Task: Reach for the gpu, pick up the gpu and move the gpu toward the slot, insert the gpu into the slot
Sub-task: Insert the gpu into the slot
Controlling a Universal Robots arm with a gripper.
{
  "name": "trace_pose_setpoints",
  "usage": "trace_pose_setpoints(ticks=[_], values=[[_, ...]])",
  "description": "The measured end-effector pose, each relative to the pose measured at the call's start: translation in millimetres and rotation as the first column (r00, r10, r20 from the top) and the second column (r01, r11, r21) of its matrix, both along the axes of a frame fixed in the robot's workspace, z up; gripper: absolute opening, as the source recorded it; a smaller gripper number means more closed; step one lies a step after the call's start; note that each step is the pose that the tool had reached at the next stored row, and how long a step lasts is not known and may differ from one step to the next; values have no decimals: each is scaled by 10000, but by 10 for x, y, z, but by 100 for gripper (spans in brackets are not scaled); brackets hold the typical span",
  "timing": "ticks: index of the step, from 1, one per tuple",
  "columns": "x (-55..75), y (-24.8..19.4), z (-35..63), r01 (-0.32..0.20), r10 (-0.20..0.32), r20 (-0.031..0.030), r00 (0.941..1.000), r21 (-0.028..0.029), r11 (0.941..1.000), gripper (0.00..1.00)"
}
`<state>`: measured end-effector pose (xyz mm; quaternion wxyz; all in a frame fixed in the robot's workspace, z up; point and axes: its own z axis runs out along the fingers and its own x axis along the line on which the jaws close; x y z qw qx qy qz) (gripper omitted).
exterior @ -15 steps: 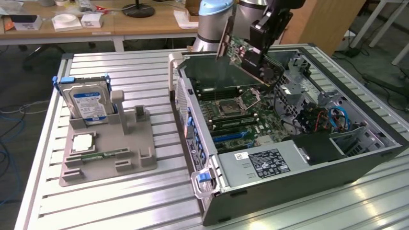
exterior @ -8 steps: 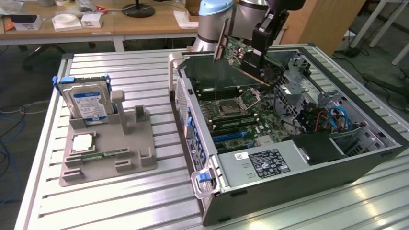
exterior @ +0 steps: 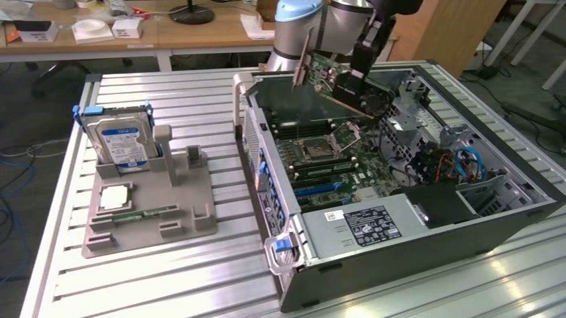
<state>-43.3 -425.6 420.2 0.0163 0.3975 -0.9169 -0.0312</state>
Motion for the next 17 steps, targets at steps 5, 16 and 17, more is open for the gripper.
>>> trace_pose_setpoints(ticks=[5,16,17], values=[[-9,-2,-10,-470,470,5,9989,121,9988,26],[-21,-6,-40,-813,801,245,9965,509,9954,26],[-21,-6,-42,-895,881,296,9957,502,9947,26]])
